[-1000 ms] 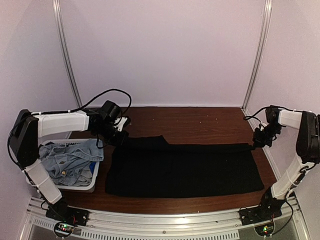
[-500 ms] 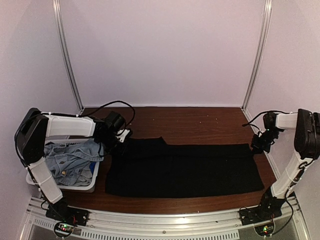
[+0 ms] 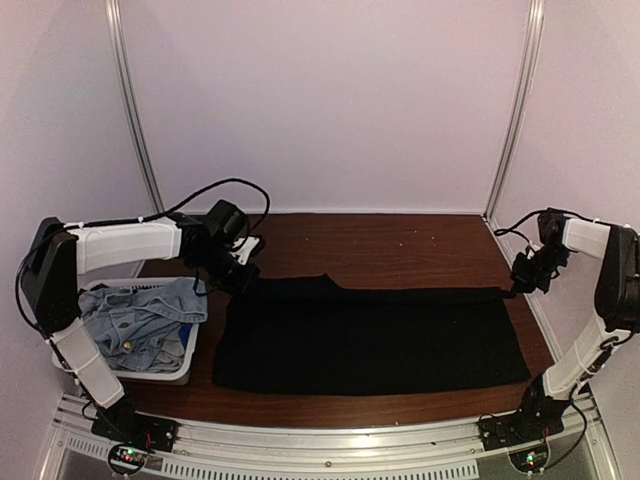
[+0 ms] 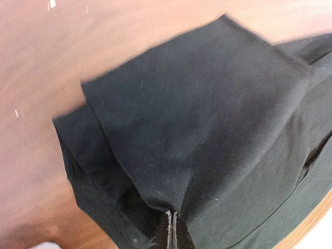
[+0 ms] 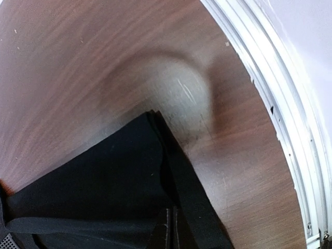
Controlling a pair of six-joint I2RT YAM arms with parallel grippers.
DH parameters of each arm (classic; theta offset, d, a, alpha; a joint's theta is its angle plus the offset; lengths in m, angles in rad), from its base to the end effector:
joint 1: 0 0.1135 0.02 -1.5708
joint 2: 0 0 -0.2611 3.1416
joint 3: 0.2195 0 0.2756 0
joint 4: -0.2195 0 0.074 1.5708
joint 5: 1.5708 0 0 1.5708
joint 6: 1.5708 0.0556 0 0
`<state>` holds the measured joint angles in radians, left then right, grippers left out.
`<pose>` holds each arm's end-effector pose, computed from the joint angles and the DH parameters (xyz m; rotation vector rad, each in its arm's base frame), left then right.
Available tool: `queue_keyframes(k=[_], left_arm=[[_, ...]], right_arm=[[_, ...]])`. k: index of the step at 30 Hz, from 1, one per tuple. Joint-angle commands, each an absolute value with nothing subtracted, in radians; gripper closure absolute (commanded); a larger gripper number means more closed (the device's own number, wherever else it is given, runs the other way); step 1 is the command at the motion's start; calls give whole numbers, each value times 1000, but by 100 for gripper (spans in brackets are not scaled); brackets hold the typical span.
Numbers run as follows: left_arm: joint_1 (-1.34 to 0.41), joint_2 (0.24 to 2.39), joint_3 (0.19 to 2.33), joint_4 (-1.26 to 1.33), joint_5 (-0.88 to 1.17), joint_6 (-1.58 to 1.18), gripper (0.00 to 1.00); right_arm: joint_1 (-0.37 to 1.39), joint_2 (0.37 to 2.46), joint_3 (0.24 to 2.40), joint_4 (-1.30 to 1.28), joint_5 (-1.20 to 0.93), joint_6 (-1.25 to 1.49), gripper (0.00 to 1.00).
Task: Fold and stack the mixed laundry pile
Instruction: Fold the 1/3-folded T-shirt at the center of the board.
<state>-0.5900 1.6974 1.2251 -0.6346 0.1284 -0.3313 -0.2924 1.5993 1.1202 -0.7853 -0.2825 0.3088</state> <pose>0.3098 -0.2160 0.1881 0.3958 2.7195 -0.4468 0.3226 -0.0809 0.1823 0.7734 2.7034 0.4033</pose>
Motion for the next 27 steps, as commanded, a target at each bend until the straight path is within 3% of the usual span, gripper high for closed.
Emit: queue_keyframes(k=[1, 6, 8, 11, 13, 19, 23, 27], left_arm=[[-591, 1673, 1142, -666, 125, -300, 100], [-590, 1737, 1098, -630, 149, -306, 100], [-591, 1755, 1094, -627, 164, -310, 100], [-591, 1740, 1105, -627, 197, -313, 75], [-591, 1719, 1125, -625, 214, -313, 66], [-562, 1723, 1234, -645, 274, -337, 56], [-530, 1729, 1296, -642, 268, -363, 44], [-463, 1766, 1344, -638, 266, -403, 37]], right_arm=[[-311, 1582, 1006, -772, -260, 316, 100], [-311, 1637, 953, -725, -265, 328, 100], [-311, 1648, 956, -722, -260, 328, 91], [-313, 1641, 980, -737, -257, 326, 71], [-313, 1628, 1004, -753, -245, 323, 61], [-313, 1617, 1113, -794, -261, 290, 46], [-313, 1592, 1156, -801, -301, 256, 36], [-308, 1588, 1163, -795, -403, 237, 36]])
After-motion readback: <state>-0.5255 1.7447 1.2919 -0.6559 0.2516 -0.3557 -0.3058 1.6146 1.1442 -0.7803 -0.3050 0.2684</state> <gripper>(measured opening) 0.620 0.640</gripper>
